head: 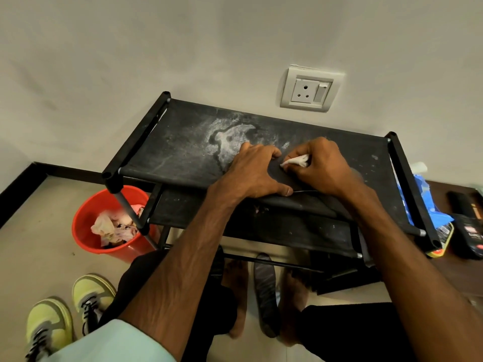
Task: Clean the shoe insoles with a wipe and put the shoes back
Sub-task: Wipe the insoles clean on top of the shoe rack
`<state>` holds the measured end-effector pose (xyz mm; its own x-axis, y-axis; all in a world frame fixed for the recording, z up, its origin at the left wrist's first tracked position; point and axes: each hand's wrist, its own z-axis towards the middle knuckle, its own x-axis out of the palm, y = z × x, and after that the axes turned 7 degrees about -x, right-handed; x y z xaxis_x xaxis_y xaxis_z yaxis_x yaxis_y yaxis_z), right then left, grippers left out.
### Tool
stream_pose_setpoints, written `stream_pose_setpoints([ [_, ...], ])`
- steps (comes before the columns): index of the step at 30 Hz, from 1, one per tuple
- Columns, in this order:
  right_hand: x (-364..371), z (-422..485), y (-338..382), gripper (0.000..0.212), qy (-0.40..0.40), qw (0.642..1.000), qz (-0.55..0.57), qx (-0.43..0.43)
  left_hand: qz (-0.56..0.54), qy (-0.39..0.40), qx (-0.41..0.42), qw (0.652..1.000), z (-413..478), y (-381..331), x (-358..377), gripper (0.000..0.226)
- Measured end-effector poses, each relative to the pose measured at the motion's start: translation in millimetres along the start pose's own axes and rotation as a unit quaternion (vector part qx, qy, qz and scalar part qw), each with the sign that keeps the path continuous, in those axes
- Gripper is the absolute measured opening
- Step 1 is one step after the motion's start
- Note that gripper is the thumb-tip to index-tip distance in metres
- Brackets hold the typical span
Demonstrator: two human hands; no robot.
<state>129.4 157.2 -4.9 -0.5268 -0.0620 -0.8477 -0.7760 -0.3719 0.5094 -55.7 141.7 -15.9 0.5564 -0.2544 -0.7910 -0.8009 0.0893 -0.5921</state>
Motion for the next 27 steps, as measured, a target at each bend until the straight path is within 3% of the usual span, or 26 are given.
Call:
stream_pose_setpoints([
  [12,-26.7,-24.6,7.0,0.014,0.145,0.988,0.040,-0.022,-0.025,0.007,0.025,0.999,-1.3,2.9,-6.2,0.092],
  [21,-24.8,-32.2,7.2,0.011,0.126,0.991,0.034,-0.013,0.000,0.027,0.018,0.999,-5.4,16.1,-31.5,0.088],
  [27,-29.4,-32.6,6.0,0.008,0.051,0.996,0.073,-0.012,0.018,0.012,0.039,0.999,-6.5,13.1,-26.1,0.083],
])
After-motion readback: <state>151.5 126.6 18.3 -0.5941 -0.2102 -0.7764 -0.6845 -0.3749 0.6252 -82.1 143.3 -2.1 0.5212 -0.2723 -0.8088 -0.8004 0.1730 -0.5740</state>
